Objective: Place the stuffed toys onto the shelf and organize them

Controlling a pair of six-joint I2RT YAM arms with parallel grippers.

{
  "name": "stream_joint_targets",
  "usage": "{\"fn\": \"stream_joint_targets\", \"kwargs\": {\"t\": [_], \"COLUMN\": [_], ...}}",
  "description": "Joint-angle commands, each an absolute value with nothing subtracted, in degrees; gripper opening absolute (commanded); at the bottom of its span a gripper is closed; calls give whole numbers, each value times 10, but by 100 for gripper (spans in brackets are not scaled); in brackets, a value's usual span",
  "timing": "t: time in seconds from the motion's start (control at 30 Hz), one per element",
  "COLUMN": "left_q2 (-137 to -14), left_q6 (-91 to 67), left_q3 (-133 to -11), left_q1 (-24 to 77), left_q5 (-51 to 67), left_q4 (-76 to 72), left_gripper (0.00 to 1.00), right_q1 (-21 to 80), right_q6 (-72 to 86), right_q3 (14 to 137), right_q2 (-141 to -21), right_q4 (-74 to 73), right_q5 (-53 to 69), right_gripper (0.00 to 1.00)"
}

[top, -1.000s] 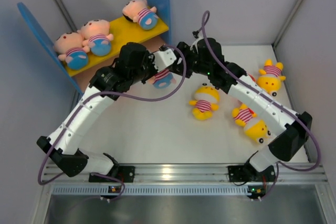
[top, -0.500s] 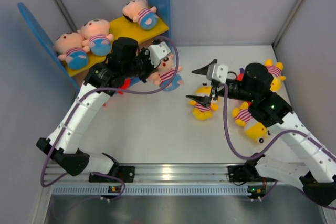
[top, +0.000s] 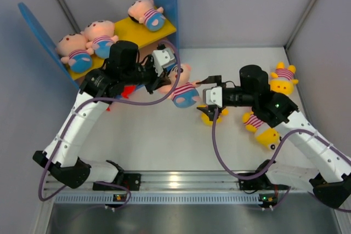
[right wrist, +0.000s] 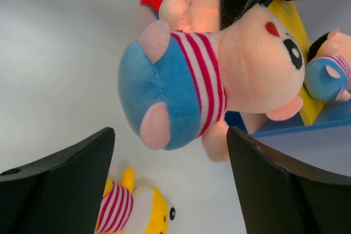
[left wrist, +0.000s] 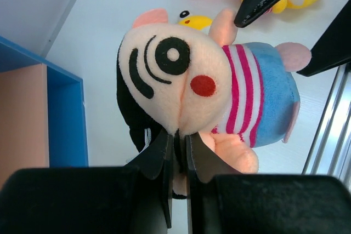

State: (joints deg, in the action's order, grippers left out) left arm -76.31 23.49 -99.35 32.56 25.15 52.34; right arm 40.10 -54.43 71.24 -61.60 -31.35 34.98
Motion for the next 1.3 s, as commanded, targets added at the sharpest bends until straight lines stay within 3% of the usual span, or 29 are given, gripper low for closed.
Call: {"fn": "stream_joint_targets", "kwargs": {"t": [0.0,0.2,0.33,0.43,0.67,1.07,1.27], "left_q2": [-750,-746,-740,-730,-729,-722,-726], "left_q6": [217,210,235,254,259,262,260], "left_q3": [-1018,-1024,-1021,-1005,-1011,-1002,-1003], "left_q1": [324,324,324,324,324,324,324], "left_q5": [301,323,324,316,337,343,338], "left_q4": [518,518,533,536,537,542,541], "left_gripper": [0,0,0,0,0,0,0], "right_q1": [407,410,400,362,349,349,357], "right_q6": [-559,-533,-540,-543,-533,-546,-547], "right_q3": [717,714,724,772,836,882,892], "right_q2": [-620,-639,-602,-591,-657,-705,-722], "right_q4": [-267,-239,-265,-338,-434,-431,-435], "right_q5": [362,364,379,429,411,410,410], "right_gripper": [83,80,84,90,89,75,62]}}
